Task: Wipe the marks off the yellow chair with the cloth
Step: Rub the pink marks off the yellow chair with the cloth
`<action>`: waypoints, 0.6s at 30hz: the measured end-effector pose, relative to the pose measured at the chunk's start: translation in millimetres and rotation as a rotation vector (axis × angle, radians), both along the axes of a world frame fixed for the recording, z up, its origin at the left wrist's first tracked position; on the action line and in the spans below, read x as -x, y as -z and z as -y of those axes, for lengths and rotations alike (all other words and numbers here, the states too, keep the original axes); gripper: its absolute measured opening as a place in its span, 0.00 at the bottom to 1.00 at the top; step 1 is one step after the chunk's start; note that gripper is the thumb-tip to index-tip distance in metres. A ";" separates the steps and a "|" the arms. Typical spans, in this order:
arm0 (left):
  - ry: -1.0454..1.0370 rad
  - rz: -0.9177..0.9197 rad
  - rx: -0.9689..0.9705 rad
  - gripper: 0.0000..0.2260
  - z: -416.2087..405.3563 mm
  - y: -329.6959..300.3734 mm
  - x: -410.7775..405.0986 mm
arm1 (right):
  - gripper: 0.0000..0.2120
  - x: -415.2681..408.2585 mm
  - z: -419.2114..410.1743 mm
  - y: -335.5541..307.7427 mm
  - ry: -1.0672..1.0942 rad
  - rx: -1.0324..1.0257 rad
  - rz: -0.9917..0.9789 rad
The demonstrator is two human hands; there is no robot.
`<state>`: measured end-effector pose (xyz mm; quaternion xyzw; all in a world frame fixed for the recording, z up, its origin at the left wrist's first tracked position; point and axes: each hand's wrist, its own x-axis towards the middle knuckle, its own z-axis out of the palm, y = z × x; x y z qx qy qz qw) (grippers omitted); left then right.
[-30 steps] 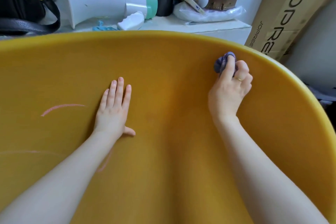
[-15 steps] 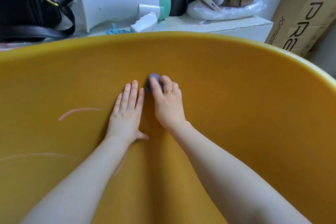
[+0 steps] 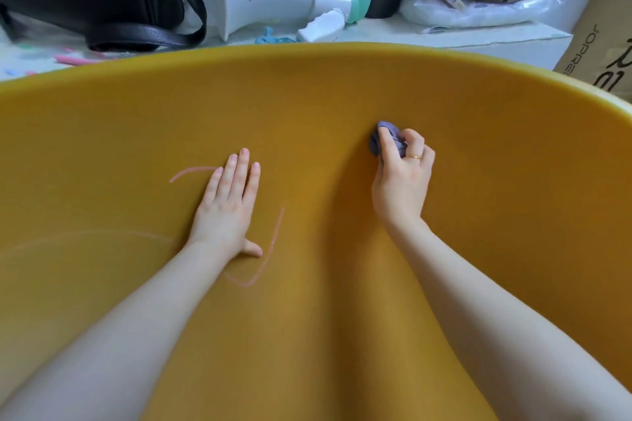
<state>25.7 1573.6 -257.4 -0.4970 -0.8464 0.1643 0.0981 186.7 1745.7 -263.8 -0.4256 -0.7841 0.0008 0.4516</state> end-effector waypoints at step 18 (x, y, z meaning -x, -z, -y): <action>0.042 -0.052 -0.122 0.61 20.1 17.1 7.2 | 0.21 16.2 102.4 93.7 -0.946 -0.024 0.623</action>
